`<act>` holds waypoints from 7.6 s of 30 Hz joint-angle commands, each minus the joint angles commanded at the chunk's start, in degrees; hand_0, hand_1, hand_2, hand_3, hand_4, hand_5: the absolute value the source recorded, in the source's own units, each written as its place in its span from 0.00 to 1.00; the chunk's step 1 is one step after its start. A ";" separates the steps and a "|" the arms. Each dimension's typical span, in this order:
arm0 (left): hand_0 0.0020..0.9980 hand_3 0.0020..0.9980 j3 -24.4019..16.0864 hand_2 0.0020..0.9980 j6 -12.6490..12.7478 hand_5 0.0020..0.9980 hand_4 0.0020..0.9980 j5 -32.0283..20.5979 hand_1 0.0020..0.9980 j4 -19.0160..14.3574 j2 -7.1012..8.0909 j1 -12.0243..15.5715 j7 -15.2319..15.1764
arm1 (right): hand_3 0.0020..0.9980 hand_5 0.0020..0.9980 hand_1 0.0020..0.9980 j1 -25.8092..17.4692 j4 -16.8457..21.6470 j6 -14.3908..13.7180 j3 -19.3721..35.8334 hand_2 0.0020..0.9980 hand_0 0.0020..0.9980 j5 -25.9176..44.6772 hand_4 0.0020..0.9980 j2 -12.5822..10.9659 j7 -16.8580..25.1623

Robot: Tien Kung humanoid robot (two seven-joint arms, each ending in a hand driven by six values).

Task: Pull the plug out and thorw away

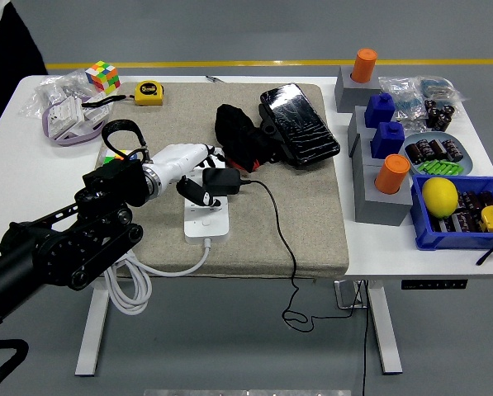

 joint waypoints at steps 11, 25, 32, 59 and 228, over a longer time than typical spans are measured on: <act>0.34 0.54 2.31 0.47 4.87 0.00 0.75 -1.82 0.44 4.55 -1.83 -2.25 -2.44 | 0.57 0.51 0.65 0.21 0.00 -0.08 -0.13 0.67 0.57 -0.08 0.97 -0.11 0.01; 0.28 0.50 3.53 0.41 8.58 0.00 0.74 -2.11 0.37 3.78 -2.11 -3.83 -5.30 | 0.57 0.51 0.65 0.12 0.01 0.03 -0.44 0.67 0.57 -0.04 0.97 -0.31 -0.02; 0.27 0.50 3.61 0.40 8.47 0.00 0.75 -3.88 0.36 -1.75 -1.92 -3.30 -4.49 | 0.57 0.51 0.65 -0.01 -0.07 0.01 -0.59 0.67 0.57 -0.06 0.97 -0.40 -0.06; 1.00 1.00 11.96 1.00 7.11 0.54 1.00 -9.69 1.00 1.43 -5.32 -3.43 -7.77 | 0.57 0.51 0.65 -0.09 -0.04 -0.11 -0.85 0.67 0.57 0.14 0.97 -0.33 0.09; 0.71 0.87 -22.42 0.87 8.99 0.41 0.95 2.48 0.84 -25.22 5.89 23.09 -3.64 | 0.57 0.49 0.65 0.32 0.15 0.53 0.39 0.67 0.57 -1.05 0.97 -0.07 -0.04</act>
